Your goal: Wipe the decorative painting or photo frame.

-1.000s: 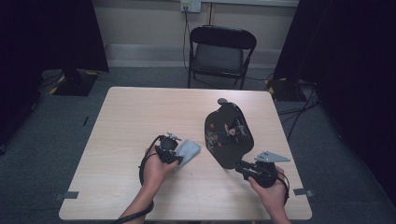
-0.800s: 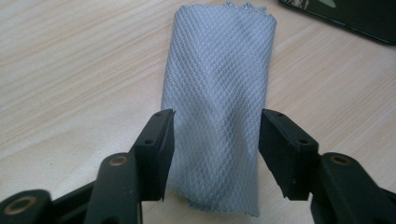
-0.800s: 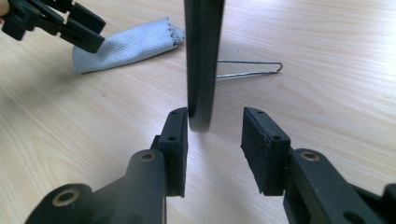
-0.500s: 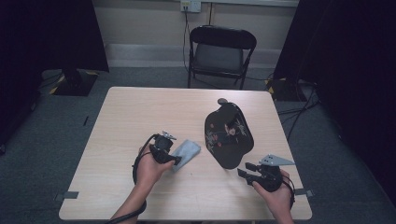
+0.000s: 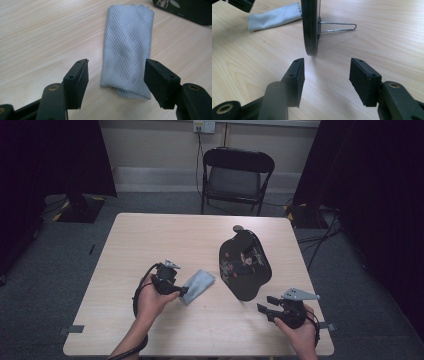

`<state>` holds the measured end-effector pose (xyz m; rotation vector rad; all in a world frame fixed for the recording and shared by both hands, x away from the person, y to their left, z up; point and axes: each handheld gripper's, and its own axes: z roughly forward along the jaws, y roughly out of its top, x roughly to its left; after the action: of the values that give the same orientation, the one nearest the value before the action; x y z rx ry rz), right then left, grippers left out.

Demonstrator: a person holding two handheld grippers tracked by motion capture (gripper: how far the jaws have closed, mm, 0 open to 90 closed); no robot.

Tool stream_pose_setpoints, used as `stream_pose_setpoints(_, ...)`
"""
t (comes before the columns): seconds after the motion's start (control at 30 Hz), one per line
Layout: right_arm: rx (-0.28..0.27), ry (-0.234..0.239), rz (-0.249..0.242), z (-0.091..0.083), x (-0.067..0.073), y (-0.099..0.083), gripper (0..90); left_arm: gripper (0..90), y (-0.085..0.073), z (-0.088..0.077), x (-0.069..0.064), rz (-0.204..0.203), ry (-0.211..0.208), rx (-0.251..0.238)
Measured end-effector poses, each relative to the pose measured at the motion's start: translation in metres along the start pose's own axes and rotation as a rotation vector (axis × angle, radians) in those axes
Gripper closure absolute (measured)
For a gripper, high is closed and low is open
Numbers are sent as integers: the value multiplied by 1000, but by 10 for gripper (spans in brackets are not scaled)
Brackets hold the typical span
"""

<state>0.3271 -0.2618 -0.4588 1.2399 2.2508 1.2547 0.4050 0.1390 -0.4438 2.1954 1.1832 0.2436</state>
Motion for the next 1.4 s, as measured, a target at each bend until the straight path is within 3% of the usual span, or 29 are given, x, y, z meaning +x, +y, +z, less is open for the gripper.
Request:
stream_pose_setpoints(0.33, 3, -21, 6, -4, -3, -5, 446, 339, -5, -7, 8, 12, 13, -3)
stream_pose_setpoints(0.7, 2, -45, -2, -8, -9, -11, 422, 306, -12, -7, 16, 5, -3, -7)
stream_pose_setpoints(1.4, 21, -47, -28, -7, -15, -19, 362, 249, -28, -15, 33, -6, -6, -9)
